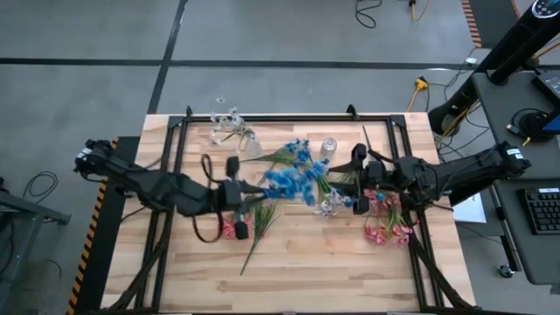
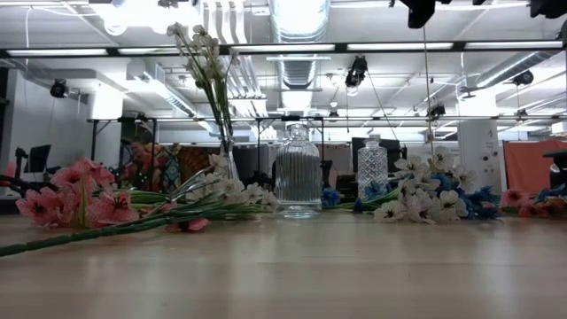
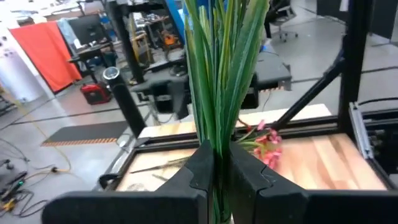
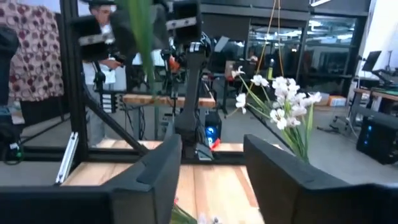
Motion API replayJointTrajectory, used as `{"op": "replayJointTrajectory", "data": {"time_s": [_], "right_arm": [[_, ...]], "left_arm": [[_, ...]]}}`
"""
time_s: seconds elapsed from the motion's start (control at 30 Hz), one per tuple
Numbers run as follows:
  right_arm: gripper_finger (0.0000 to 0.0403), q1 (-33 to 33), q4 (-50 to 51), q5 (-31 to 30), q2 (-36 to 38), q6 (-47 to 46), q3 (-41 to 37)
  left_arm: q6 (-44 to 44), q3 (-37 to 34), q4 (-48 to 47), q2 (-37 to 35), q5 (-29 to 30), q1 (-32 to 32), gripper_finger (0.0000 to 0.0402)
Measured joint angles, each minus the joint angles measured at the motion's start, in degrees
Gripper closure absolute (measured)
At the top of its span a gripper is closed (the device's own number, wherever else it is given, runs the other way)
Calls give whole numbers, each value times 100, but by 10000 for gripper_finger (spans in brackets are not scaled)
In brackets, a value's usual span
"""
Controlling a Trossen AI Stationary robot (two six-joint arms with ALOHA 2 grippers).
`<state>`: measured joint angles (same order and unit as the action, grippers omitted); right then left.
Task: Sort flowers into vase by color
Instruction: Put the left blue flower into the middle transparent vase
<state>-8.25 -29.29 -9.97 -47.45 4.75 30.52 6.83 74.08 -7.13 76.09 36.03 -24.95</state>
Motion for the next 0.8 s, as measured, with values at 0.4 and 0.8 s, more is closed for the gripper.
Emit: {"op": "replayJointTrajectory", "data": {"time_s": [0.4,0.8], "right_arm": [[179,-2,-667,908,-810,-216,186],[165,-13,-665,1151,-1549,-267,539]], "left_arm": [[569,-26,1902,1088,124,91,391],[937,-2,3084,1871,506,442,391]]}}
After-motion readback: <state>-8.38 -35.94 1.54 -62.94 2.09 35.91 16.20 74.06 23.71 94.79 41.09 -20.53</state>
